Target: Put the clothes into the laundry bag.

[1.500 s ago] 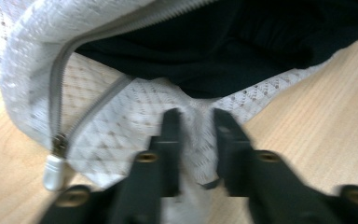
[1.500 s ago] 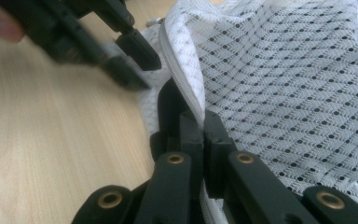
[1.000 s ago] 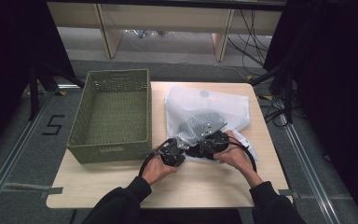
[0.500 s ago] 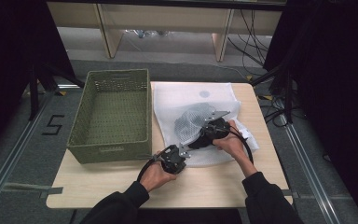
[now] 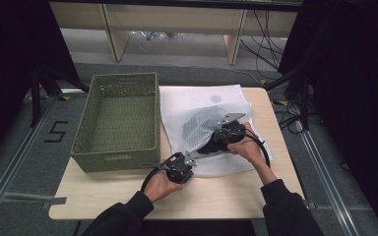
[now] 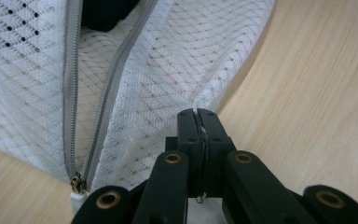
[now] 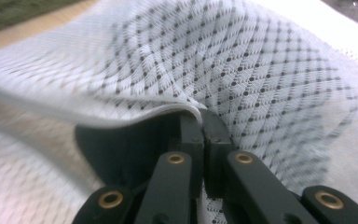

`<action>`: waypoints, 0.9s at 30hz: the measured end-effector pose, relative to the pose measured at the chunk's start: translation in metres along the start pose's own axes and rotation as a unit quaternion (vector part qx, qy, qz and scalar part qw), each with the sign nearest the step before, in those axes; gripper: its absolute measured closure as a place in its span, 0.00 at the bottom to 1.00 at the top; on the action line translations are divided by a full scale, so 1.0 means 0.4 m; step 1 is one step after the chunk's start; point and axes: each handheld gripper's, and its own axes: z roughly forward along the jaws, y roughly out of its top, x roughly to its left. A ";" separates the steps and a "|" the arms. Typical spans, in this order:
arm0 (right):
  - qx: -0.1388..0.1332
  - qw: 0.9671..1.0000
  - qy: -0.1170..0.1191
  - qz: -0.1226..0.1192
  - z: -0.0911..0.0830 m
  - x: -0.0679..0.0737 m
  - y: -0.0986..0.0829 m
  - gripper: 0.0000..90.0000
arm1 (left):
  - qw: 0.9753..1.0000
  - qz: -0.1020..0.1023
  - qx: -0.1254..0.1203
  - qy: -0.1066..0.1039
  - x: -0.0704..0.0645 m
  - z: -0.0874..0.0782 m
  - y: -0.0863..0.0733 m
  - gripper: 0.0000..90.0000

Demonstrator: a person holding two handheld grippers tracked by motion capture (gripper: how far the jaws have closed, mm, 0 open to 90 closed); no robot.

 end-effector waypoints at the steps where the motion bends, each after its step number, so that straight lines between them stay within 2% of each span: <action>1: -0.004 1.000 0.004 -0.005 -0.018 0.002 -0.001 1.00 | 1.000 0.003 0.000 0.002 0.002 -0.003 -0.002 0.98; 3: -0.011 1.000 0.010 -0.009 -0.045 0.009 -0.001 1.00 | 1.000 0.000 0.001 0.003 0.008 -0.010 -0.010 0.98; 4: -0.016 0.999 0.018 -0.022 -0.064 0.013 -0.002 1.00 | 1.000 -0.003 0.001 0.003 0.010 -0.012 -0.012 0.98; 6: -0.020 0.999 0.026 -0.030 -0.090 0.024 -0.004 1.00 | 1.000 -0.004 0.004 0.003 0.015 -0.014 -0.018 0.98; 7: -0.020 0.999 0.030 -0.035 -0.103 0.033 -0.006 1.00 | 1.000 -0.008 0.004 0.005 0.014 -0.011 -0.021 0.98; 10: -0.014 0.997 0.044 -0.058 -0.130 0.060 -0.021 1.00 | 1.000 -0.003 0.015 0.001 0.016 -0.014 -0.022 0.97; 11: -0.009 0.997 0.046 -0.064 -0.134 0.062 -0.025 1.00 | 1.000 -0.002 0.008 0.007 0.014 -0.014 -0.024 0.97; 13: -0.006 0.997 0.049 -0.064 -0.137 0.072 -0.041 1.00 | 1.000 -0.006 0.005 0.012 0.015 -0.016 -0.028 0.97; 14: 0.004 0.996 0.059 -0.064 -0.138 0.076 -0.048 1.00 | 1.000 -0.001 0.009 0.011 0.019 -0.018 -0.030 0.97; 17: 0.024 0.995 0.074 -0.064 -0.121 0.098 -0.072 1.00 | 1.000 -0.011 0.005 0.007 0.022 -0.019 -0.040 0.96; 18: 0.031 0.994 0.079 -0.069 -0.113 0.105 -0.079 1.00 | 1.000 -0.015 0.001 0.016 0.024 -0.018 -0.043 0.96; 19: 0.042 0.993 0.080 -0.076 -0.102 0.115 -0.087 1.00 | 1.000 -0.006 0.004 0.019 0.027 -0.021 -0.044 0.96; 20: 0.055 0.992 0.086 -0.076 -0.094 0.125 -0.092 1.00 | 1.000 -0.008 0.002 0.019 0.027 -0.021 -0.045 0.95; 22: 0.052 0.991 0.088 -0.089 -0.082 0.125 -0.096 1.00 | 1.000 -0.012 -0.001 0.016 0.025 -0.022 -0.047 0.93; 24: 0.056 0.992 0.085 -0.078 -0.076 0.124 -0.100 0.99 | 1.000 -0.010 -0.008 0.016 0.023 -0.025 -0.049 0.89; 25: 0.049 0.992 0.082 -0.082 -0.073 0.120 -0.101 0.98 | 1.000 -0.010 -0.010 0.012 0.019 -0.029 -0.049 0.87; 27: 0.051 0.994 0.077 -0.061 -0.076 0.118 -0.102 0.93 | 1.000 -0.001 -0.018 0.011 0.013 -0.039 -0.049 0.84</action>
